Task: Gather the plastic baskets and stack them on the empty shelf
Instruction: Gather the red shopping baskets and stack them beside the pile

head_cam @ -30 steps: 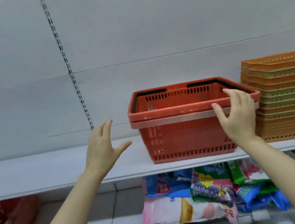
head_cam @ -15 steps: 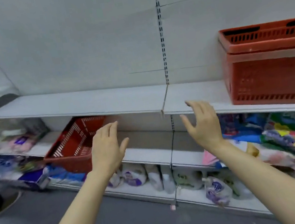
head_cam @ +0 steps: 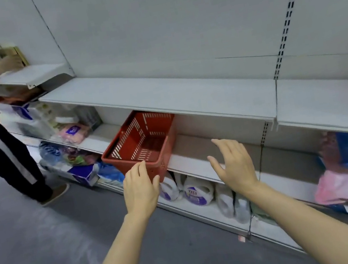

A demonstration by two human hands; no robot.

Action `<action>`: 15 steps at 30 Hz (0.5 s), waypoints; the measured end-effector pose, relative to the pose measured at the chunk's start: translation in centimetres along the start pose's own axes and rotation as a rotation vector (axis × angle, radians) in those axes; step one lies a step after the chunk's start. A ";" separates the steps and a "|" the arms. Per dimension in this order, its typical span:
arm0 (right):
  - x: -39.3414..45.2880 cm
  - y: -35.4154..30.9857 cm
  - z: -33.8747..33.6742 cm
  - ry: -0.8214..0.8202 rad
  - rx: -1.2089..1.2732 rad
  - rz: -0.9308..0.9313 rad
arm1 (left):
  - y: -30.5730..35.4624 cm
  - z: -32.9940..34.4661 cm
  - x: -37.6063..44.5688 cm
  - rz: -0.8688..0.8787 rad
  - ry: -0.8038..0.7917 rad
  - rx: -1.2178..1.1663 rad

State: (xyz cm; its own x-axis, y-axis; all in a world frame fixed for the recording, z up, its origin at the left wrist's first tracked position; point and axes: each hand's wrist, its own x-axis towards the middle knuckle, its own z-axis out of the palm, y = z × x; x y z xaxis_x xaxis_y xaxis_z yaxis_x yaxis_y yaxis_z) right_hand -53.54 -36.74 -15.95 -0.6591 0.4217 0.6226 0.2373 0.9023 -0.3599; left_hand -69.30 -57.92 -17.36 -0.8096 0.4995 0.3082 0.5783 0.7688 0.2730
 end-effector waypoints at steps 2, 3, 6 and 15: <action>1.2 -0.2 2.9 -0.036 0.008 -0.004 | -1.4 1.9 1.8 -0.050 -0.032 -0.008; 1.6 -0.2 4.3 -0.053 0.008 -0.005 | -2.0 2.7 2.6 -0.073 -0.043 -0.010; 2.9 -0.4 8.0 -0.115 0.000 0.005 | -3.7 5.4 5.2 -0.136 -0.085 -0.036; 3.6 -1.1 15.9 -0.219 -0.057 0.072 | -6.7 13.6 14.7 -0.856 -0.194 -0.608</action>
State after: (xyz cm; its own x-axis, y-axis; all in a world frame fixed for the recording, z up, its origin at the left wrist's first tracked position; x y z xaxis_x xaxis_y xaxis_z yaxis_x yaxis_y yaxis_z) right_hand -67.51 -37.60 -24.35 -0.7770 0.4611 0.4287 0.3250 0.8769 -0.3541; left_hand -86.42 -50.27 -27.01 -0.9414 -0.0161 -0.3369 -0.2804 0.5923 0.7554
